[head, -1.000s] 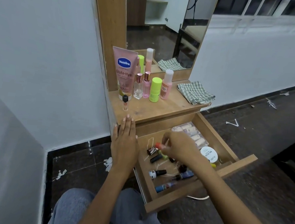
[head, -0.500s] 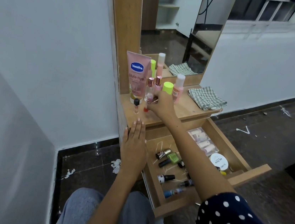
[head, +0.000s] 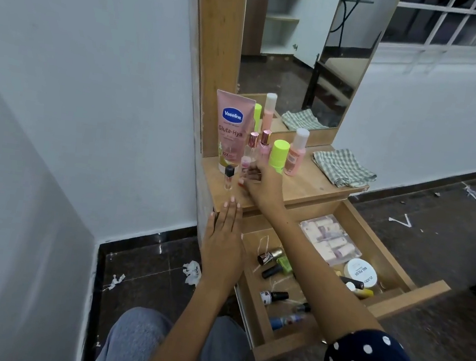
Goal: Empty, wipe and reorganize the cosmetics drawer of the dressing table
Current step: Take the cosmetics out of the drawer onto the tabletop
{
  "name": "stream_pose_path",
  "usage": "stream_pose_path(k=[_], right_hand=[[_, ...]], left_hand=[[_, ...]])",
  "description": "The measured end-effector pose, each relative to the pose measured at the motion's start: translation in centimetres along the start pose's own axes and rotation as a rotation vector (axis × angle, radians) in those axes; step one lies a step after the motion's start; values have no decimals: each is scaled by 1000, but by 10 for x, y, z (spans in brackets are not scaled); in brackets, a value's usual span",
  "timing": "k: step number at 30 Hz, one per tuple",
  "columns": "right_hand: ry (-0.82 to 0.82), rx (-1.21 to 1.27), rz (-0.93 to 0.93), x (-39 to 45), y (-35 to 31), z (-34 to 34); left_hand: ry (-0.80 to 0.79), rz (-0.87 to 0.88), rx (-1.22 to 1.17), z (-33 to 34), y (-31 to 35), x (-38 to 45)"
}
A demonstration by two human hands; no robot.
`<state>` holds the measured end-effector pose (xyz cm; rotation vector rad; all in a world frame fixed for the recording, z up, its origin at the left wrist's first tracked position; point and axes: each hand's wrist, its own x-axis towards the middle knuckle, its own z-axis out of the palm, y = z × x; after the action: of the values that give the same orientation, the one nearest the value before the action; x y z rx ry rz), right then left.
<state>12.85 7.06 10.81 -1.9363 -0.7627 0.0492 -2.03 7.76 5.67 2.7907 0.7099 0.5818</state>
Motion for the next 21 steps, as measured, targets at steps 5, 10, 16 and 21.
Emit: stream_pose_path(k=[5,10,16,21], right_hand=[[-13,45,44,-1,-1,3],[-63,-18,40,-12,2,-36],[-282,-234,69,-60,23,-124],[-317,-561,140,-103,48,-153]], left_hand=[[-3,5,-5,-1,0,0],[-12,-2,-6,-1,1,-1],[2,-7,-19,1,2,-1],[0,-10,-31,0,1,-1]])
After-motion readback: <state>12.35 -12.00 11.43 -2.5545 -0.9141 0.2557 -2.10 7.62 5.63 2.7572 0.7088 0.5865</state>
